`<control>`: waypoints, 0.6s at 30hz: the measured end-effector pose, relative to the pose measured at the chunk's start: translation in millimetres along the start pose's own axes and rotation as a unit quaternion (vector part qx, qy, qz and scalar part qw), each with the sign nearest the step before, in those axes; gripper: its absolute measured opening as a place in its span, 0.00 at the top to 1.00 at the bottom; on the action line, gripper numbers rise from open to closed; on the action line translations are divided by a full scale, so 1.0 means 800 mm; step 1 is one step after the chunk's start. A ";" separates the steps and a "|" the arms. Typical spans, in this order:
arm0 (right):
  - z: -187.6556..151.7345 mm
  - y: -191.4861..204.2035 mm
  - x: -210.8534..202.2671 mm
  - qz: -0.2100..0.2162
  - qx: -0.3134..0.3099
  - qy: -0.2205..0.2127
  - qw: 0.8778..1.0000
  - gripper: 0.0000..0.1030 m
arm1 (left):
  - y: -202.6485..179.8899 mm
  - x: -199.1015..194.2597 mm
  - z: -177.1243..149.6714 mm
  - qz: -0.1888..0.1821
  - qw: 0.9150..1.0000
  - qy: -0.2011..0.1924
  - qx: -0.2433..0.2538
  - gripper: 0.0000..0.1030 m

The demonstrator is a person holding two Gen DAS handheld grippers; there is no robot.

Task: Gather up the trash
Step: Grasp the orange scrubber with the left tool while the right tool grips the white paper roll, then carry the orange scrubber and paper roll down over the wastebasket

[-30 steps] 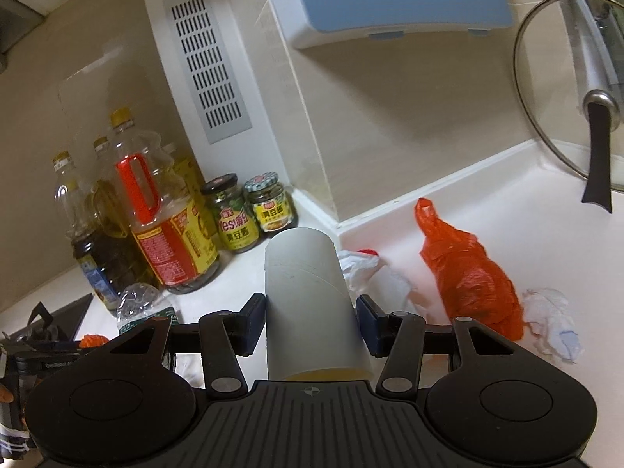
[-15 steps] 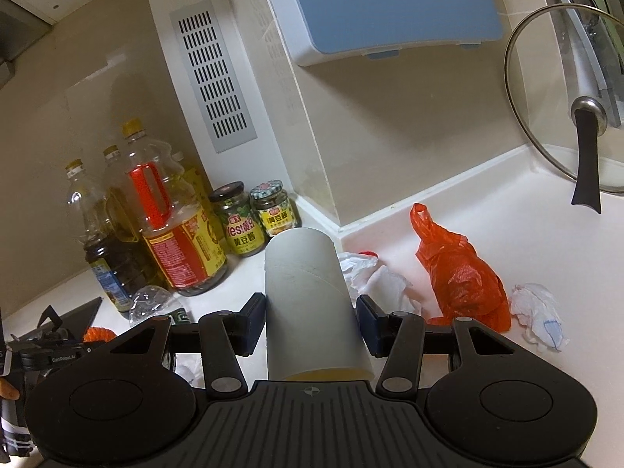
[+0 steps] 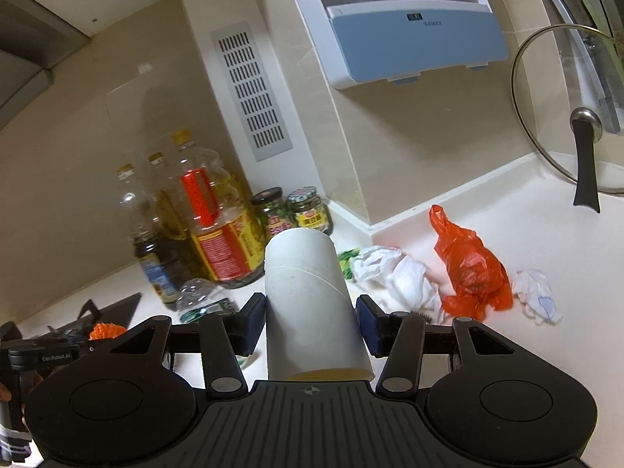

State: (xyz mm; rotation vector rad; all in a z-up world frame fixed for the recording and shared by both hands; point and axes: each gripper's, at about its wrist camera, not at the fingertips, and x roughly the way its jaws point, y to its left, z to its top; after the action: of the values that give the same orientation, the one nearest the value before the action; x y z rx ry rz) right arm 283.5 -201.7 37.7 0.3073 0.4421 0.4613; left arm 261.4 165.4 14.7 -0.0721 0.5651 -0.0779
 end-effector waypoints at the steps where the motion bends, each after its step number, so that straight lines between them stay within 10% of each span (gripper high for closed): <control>1: -0.004 0.003 -0.007 0.003 0.000 0.001 1.000 0.51 | -0.006 -0.007 -0.005 -0.006 1.000 0.001 -0.001 0.71; 18: -0.095 0.034 -0.088 0.024 0.026 0.060 0.998 0.51 | -0.103 -0.073 -0.104 -0.094 0.994 0.056 0.007 0.71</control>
State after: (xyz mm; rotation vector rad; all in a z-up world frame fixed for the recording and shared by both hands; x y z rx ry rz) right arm 181.5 -199.0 6.1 0.3419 0.5647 0.5169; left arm 162.7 85.0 -17.0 -0.1075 0.6684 -0.2708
